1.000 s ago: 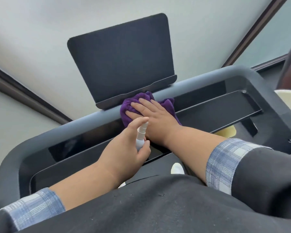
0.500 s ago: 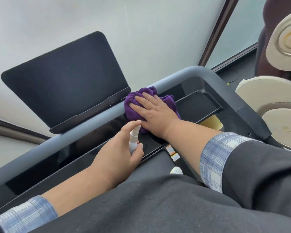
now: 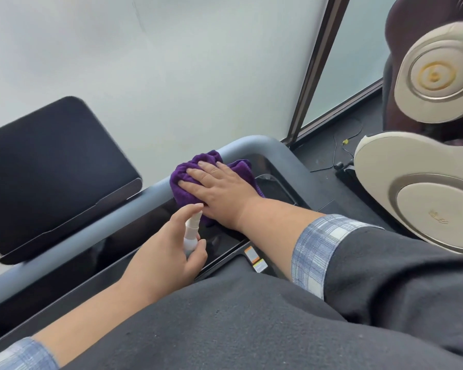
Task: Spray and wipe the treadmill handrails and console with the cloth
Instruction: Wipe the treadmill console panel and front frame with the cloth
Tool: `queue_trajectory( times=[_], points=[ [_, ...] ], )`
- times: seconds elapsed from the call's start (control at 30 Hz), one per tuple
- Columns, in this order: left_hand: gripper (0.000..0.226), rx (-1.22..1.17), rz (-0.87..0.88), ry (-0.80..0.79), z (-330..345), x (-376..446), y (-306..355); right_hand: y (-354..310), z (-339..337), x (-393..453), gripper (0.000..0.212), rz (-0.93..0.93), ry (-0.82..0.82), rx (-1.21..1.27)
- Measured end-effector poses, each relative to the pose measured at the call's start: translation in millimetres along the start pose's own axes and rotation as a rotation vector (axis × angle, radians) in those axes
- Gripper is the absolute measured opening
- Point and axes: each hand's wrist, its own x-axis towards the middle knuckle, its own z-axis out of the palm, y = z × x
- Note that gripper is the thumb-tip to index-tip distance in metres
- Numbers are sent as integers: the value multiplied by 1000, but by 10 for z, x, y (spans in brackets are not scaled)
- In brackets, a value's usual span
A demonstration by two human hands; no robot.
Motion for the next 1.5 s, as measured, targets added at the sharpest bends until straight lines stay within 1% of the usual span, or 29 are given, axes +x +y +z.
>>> queue_trajectory(
  times=[0.13,0.33,0.5,0.63,0.77,0.87,0.93,1.0,1.1,1.2,1.27,1.3,1.33,1.37,1.43,1.47,1.5],
  points=[
    [72,12,-25,17,86,179,128,289,-48,-83,60,17,34,-7],
    [73,-4,-28,22,253,357,254,485,-111,-67,58,-7,3,-34],
    [66,-20,-43,25,257,376,233,633,-206,-88,59,41,14,-42],
    [65,-16,-55,6,195,359,276,728,-216,-201,55,119,53,2],
    [61,-21,-83,1,146,321,275,684,-230,-293,51,171,81,51],
    [60,-37,-86,6,150,279,268,589,-275,-414,49,245,55,158],
    [60,-55,-88,22,150,282,268,490,-305,-539,44,255,41,249],
    [60,-63,-88,41,152,310,272,378,-350,-695,42,272,93,373],
    [60,-60,-80,67,179,380,315,268,-468,-974,41,324,312,551],
    [59,-70,-68,41,253,455,401,301,-612,-1265,43,433,509,587],
    [58,-69,-56,10,326,510,471,420,-668,-1425,49,537,558,585],
    [58,-70,-48,-4,365,540,507,499,-680,-1494,51,597,544,580],
    [59,-68,-37,-15,406,574,544,583,-675,-1557,52,656,492,558],
    [59,-63,-25,-22,446,608,576,653,-655,-1615,56,708,393,500],
    [60,-52,-4,-28,514,672,636,716,-576,-1729,72,756,142,282],
    [59,-46,7,-29,543,700,661,713,-523,-1799,81,758,59,196],
    [59,-43,18,-32,569,726,683,700,-472,-1877,86,761,23,157]
  ],
)
